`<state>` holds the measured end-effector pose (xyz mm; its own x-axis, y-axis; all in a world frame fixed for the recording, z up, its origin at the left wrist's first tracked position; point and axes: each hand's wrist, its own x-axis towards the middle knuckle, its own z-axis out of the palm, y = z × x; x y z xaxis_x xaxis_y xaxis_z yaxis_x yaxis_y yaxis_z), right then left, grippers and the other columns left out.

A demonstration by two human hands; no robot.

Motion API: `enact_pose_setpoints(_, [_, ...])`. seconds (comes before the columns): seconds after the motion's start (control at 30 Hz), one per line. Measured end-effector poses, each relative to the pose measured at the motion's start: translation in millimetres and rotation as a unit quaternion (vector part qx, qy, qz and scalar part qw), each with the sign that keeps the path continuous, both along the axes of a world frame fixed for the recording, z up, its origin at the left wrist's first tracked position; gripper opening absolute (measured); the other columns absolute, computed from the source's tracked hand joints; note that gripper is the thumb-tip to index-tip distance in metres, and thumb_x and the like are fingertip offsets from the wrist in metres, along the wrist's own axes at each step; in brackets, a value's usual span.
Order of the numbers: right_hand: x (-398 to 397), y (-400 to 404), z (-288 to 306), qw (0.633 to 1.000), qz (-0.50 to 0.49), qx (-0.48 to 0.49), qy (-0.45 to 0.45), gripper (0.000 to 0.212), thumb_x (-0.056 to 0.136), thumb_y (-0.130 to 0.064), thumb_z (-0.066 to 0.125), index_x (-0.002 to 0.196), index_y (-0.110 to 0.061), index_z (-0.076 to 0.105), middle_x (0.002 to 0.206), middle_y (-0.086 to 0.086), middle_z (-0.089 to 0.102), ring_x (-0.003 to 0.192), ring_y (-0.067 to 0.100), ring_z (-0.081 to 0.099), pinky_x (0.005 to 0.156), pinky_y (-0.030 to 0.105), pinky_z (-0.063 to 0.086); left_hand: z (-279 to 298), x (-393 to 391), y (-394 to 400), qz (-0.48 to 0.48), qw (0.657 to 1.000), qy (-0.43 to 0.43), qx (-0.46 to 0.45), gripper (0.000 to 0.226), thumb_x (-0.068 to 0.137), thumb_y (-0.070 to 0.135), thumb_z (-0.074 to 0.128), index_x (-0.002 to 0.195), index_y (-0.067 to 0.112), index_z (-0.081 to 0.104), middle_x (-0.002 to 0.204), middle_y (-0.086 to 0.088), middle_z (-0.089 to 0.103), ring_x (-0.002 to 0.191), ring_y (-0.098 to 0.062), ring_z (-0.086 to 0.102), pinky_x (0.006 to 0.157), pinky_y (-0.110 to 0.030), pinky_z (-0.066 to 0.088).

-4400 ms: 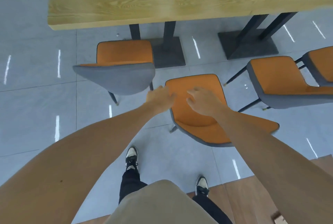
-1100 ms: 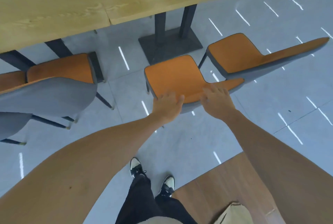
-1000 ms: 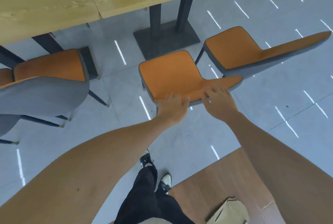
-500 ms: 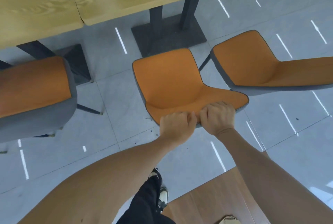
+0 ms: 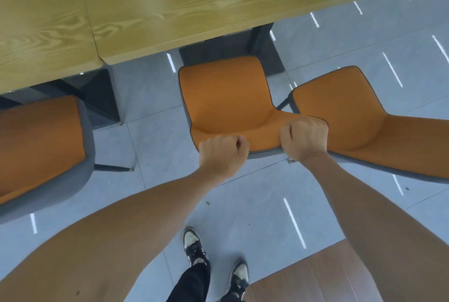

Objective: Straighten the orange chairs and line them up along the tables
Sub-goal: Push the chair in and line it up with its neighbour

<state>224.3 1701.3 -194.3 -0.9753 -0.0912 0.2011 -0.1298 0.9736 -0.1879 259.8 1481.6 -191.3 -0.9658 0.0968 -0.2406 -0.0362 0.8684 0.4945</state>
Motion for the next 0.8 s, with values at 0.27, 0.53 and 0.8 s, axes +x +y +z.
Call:
enact_pose_setpoints(0.27, [-37.4, 11.1, -5.5, 0.996, 0.064, -0.049, 0.042, 0.035, 0.076, -0.016, 0.043, 0.045, -0.022, 0.026, 0.044, -0.007, 0.022, 0.04, 0.015, 0.016, 0.049, 0.019, 0.012, -4.7, -31.9, 13.5, 0.043, 0.997, 0.008, -0.059, 0.055, 0.099, 0.036, 0.032, 0.056, 0.009, 0.053, 0.045, 0.001, 0.046, 0.045, -0.02, 0.044, 0.048, -0.027, 0.026])
enact_pose_setpoints(0.53, [-80.0, 19.9, 11.5, 0.976, 0.134, -0.012, -0.171, 0.03, 0.081, -0.028, 0.041, 0.054, -0.016, 0.043, 0.049, -0.005, 0.041, 0.048, 0.016, 0.036, 0.048, 0.024, 0.023, 17.5, -56.9, 34.6, 0.095, 0.982, -0.093, -0.137, 0.041, 0.094, 0.021, 0.025, 0.07, 0.017, 0.057, 0.065, -0.001, 0.057, 0.061, -0.022, 0.049, 0.073, -0.036, 0.037])
enact_pose_setpoints(0.8, [-56.3, 97.1, 36.1, 0.934, 0.254, 0.018, -0.252, 0.051, 0.099, -0.048, 0.027, 0.137, -0.022, 0.05, 0.13, 0.004, 0.055, 0.123, 0.028, 0.048, 0.107, 0.05, 0.036, 39.1, -11.2, 106.8, 0.174, 0.972, -0.071, -0.144, 0.045, 0.103, 0.047, 0.029, 0.119, 0.014, 0.054, 0.133, -0.015, 0.05, 0.133, -0.038, 0.036, 0.111, -0.06, 0.029])
